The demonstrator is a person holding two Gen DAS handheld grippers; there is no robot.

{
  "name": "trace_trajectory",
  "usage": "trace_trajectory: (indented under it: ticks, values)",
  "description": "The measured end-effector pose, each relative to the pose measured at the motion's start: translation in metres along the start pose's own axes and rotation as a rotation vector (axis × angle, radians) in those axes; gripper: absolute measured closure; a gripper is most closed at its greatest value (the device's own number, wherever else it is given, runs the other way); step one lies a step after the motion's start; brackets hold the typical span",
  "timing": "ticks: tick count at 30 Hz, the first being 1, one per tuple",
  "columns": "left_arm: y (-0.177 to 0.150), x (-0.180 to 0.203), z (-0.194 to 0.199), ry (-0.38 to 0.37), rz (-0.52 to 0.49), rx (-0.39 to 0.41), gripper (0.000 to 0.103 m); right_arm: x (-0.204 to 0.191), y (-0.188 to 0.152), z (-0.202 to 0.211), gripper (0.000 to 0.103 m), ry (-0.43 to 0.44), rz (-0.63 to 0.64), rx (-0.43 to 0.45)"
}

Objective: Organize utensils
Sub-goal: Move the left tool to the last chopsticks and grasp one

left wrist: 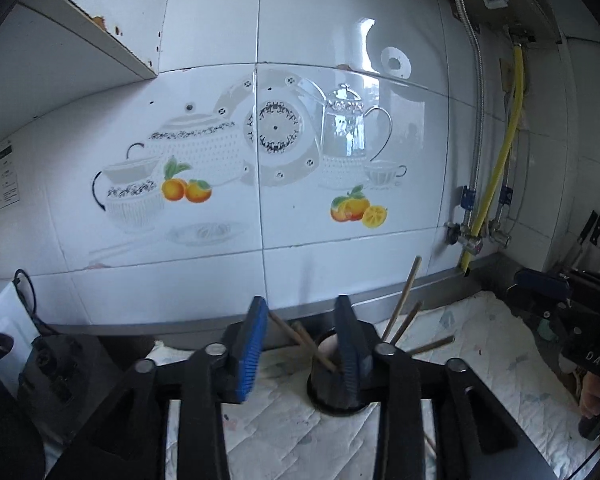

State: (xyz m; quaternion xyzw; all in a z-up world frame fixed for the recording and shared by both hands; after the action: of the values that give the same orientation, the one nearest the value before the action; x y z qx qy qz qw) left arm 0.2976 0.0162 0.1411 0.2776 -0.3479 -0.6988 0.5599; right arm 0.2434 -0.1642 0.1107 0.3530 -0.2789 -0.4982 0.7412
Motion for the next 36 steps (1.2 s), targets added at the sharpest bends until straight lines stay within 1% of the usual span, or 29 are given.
trace_trajectory:
  ticks: [3, 6, 9, 12, 14, 17, 20, 23, 27, 30, 33, 34, 35, 36]
  values:
    - [-0.031, 0.002, 0.016, 0.018, -0.021, -0.031, 0.056, -0.003, -0.027, 0.010, 0.075, 0.001, -0.007, -0.032]
    - [-0.064, 0.006, 0.025, 0.000, -0.023, -0.079, 0.056, -0.007, -0.057, 0.014, 0.074, 0.017, -0.028, -0.073]
    - [-0.099, 0.011, 0.035, -0.004, -0.024, -0.103, 0.048, -0.009, -0.092, 0.016, 0.074, 0.034, -0.052, -0.116]
    - [-0.130, 0.017, 0.040, -0.008, -0.030, -0.136, 0.046, -0.012, -0.127, 0.012, 0.074, 0.042, -0.073, -0.168]
    - [-0.149, 0.020, 0.042, 0.018, -0.038, -0.159, 0.045, -0.014, -0.154, 0.007, 0.074, 0.053, -0.092, -0.207]
    - [-0.173, 0.022, 0.046, 0.032, -0.046, -0.192, 0.045, -0.019, -0.191, -0.002, 0.074, 0.070, -0.122, -0.258]
    - [-0.187, 0.021, 0.053, 0.053, -0.046, -0.220, 0.045, -0.026, -0.220, -0.012, 0.074, 0.087, -0.148, -0.304]
    - [-0.190, 0.016, 0.062, 0.063, -0.045, -0.231, 0.045, -0.035, -0.240, -0.023, 0.074, 0.094, -0.155, -0.345]
    - [-0.184, 0.012, 0.075, 0.085, -0.059, -0.239, 0.045, -0.041, -0.251, -0.032, 0.074, 0.094, -0.165, -0.354]
    - [-0.180, 0.014, 0.083, 0.095, -0.075, -0.249, 0.045, -0.040, -0.256, -0.037, 0.074, 0.109, -0.206, -0.356]
    - [-0.183, 0.020, 0.087, 0.073, -0.086, -0.263, 0.045, -0.040, -0.263, -0.043, 0.074, 0.098, -0.217, -0.365]
    - [-0.187, 0.024, 0.086, 0.062, -0.086, -0.274, 0.045, -0.040, -0.266, -0.045, 0.077, 0.093, -0.219, -0.369]
    - [-0.190, 0.027, 0.084, 0.050, -0.086, -0.283, 0.045, -0.040, -0.267, -0.045, 0.082, 0.082, -0.217, -0.361]
    - [-0.196, 0.032, 0.080, 0.030, -0.084, -0.298, 0.045, -0.039, -0.267, -0.044, 0.085, 0.069, -0.214, -0.358]
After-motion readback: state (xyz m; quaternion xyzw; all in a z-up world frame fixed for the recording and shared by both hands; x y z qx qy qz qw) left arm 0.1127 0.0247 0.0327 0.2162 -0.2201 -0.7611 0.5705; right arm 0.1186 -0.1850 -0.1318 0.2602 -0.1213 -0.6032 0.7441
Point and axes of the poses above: each gripper's, at about its wrist camera, not at the fingertips, and z roughly against the way its jaws point, x to its right, y to its top, the point moved 7 cm from there along -z, roughly the way its jaws point, and after that the axes turned 12 degrees about -x, right-handed, at the moved point
